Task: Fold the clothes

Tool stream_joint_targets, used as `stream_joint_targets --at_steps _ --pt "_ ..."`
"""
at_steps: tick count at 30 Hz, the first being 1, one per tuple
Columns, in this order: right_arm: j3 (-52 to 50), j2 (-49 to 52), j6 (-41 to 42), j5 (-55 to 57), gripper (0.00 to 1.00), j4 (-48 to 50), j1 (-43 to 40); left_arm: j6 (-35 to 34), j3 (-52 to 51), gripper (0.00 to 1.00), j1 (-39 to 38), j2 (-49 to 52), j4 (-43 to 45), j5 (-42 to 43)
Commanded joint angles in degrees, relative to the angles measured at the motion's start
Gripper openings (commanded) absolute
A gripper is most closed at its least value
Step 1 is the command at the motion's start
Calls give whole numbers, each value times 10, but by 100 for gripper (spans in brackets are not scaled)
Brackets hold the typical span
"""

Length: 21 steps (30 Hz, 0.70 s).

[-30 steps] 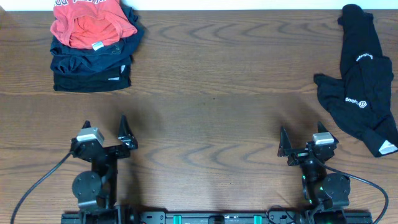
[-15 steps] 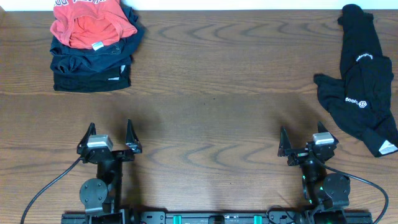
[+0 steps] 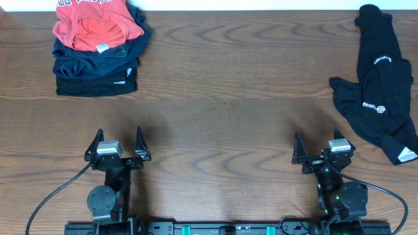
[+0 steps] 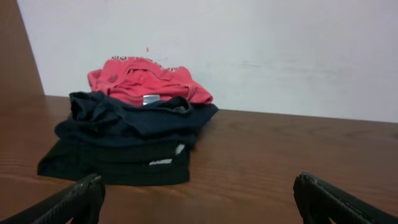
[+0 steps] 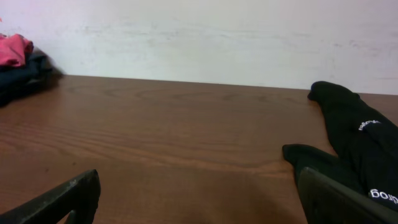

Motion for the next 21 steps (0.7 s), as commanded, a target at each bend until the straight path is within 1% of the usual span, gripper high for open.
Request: stream_joint_targets --at_steps 1,6,10,12,21 --pt "-1 -4 -7 2 99 -2 -5 9 -1 98 -3 -5 3 -17" --pt "-1 -4 -7 2 99 -2 -5 0 -1 98 -3 -5 -33 -21" --pt "-1 -4 -7 2 99 -2 -5 -24 -1 98 -3 -5 -82 -31" --pt "-1 -4 -7 2 99 -2 -5 -23 -1 98 -3 -5 -102 -32" --pt "-1 -4 -7 2 99 -2 -5 -23 -1 98 -3 -5 -99 -31"
